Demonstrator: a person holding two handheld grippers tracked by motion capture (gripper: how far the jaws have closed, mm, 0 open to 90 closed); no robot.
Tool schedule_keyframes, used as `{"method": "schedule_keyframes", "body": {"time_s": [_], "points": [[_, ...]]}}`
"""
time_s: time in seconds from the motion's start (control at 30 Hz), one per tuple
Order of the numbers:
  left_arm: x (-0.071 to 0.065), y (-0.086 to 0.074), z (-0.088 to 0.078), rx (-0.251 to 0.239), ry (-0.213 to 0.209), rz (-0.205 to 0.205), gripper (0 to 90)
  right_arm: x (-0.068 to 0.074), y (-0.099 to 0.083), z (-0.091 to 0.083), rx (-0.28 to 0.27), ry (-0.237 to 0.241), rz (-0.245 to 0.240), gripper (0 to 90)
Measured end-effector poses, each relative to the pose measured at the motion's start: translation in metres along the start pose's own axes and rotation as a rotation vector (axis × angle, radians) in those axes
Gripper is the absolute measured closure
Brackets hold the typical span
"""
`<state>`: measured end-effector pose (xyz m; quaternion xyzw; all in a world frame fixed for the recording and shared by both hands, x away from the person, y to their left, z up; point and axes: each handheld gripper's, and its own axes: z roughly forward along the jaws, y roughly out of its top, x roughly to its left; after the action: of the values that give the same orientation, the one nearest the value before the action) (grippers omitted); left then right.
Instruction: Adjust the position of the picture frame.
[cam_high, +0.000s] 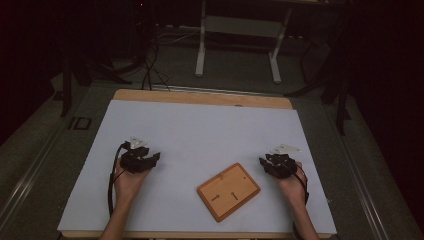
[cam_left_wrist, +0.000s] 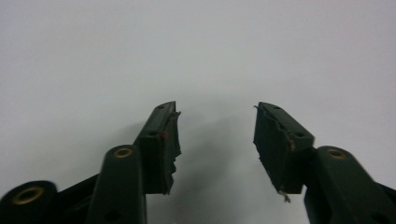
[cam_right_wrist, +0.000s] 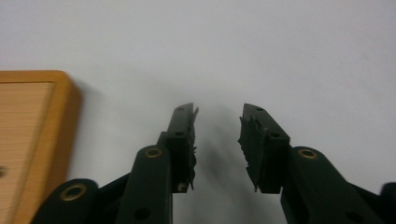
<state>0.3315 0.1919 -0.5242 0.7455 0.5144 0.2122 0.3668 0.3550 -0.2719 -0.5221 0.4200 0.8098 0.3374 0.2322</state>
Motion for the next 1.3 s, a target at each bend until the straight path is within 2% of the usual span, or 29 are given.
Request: {"method": "schedule_keyframes", "body": {"time_s": [0.03,0.13,0.17,0.27,0.57,0.8,0.97,1.0,1.3], "points": [[0.0,0.0,0.0,0.0,0.0,0.0,54.2,0.0,0.0,0.0,0.0,0.0,0.0,65.5],[-0.013,0.004,-0.006,-0.011,-0.051,0.051,59.2,0.005,0.002,-0.002,0.004,0.02,-0.028,65.8],[-0.013,0.004,-0.006,-0.011,-0.051,0.051,59.7,0.005,0.002,-0.002,0.004,0.02,-0.028,65.8],[-0.021,0.006,-0.013,-0.032,-0.054,0.085,59.7,0.005,0.003,-0.004,0.002,0.031,-0.032,65.0],[-0.033,0.014,-0.023,-0.049,-0.096,0.091,61.0,0.007,0.005,-0.006,0.003,0.047,-0.047,63.4],[-0.051,0.02,-0.028,-0.056,-0.137,0.132,61.8,0.01,0.008,-0.01,-0.009,0.058,-0.054,62.4],[-0.06,0.021,-0.027,-0.053,-0.162,0.151,60.8,0.011,0.008,-0.011,-0.012,0.065,-0.056,62.0],[-0.065,0.022,-0.026,-0.051,-0.182,0.157,60.5,0.012,0.008,-0.011,-0.011,0.068,-0.057,61.9],[-0.084,0.023,-0.02,-0.042,-0.24,0.183,58.8,0.013,0.009,-0.011,-0.013,0.081,-0.054,61.3]]}}
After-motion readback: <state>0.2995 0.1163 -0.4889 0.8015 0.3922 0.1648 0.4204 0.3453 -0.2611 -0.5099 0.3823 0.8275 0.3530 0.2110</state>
